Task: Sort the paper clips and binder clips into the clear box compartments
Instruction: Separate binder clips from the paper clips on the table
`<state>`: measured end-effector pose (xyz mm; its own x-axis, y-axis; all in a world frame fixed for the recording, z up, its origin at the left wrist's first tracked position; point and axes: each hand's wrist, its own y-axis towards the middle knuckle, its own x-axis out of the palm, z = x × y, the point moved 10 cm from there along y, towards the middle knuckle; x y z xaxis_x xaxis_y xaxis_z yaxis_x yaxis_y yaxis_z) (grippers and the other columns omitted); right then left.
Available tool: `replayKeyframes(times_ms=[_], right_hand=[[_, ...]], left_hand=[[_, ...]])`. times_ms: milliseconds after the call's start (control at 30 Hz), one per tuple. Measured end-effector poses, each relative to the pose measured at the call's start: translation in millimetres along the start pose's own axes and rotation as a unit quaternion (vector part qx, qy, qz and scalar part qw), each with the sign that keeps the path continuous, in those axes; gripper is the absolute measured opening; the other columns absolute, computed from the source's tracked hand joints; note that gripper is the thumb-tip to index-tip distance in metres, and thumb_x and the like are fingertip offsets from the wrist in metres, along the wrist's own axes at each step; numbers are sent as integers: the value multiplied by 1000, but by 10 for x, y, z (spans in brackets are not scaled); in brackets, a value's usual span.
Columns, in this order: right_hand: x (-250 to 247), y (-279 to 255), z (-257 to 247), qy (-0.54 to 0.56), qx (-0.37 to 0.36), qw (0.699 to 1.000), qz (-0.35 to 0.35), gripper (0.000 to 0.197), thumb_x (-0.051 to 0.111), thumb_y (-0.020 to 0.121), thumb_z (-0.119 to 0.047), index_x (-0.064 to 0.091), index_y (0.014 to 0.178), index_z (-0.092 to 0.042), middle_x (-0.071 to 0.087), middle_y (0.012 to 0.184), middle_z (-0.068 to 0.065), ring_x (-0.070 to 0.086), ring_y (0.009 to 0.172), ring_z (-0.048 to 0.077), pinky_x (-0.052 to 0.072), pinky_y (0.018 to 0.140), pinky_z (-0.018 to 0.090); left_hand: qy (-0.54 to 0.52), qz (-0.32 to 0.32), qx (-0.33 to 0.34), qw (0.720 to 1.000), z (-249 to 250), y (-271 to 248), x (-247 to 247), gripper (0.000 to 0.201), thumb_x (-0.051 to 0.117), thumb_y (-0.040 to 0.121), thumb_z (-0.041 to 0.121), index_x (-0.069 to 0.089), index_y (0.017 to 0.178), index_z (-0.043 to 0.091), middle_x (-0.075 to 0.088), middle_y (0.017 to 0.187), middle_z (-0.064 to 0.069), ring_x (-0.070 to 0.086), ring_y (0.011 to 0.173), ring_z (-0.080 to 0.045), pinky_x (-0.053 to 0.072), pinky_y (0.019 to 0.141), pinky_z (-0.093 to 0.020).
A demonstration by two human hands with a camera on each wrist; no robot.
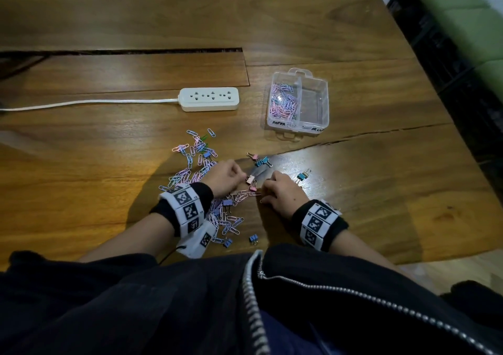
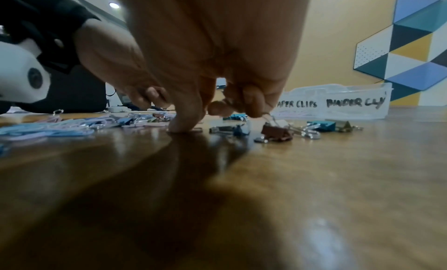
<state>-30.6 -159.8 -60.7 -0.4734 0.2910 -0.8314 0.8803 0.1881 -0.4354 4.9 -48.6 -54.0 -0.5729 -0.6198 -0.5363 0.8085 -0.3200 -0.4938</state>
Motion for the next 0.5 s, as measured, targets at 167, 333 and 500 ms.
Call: replayKeyframes(times_ms=[167, 333, 500], right_hand=[[8, -12, -19, -1, -12, 1000, -3, 10, 52, 90, -24, 54, 93, -14, 44, 104, 4, 42, 98, 17, 39, 90, 31], [-65, 9, 139, 261, 42, 964, 27, 24, 50, 90, -10, 43, 71, -23, 49, 82, -4, 47, 75, 10, 40, 70, 21], [-22, 45, 258, 560, 89, 823, 6, 25, 39, 94, -1, 53, 85, -20, 50, 71, 0, 46, 59, 9, 40, 51, 15]], left_hand=[[305, 18, 22, 952, 7, -1, 57, 61, 70, 70, 50, 48, 115, 15, 51, 114, -3, 50, 107, -20, 44, 86, -33], [314, -4, 47, 948, 12, -6, 226, 39, 59, 84, 41, 55, 110, 12, 52, 116, -7, 52, 107, -22, 47, 88, -36], [353, -34, 70, 932, 17, -20, 324, 38, 45, 92, 38, 51, 116, 9, 50, 118, -10, 51, 110, -25, 46, 90, -39]])
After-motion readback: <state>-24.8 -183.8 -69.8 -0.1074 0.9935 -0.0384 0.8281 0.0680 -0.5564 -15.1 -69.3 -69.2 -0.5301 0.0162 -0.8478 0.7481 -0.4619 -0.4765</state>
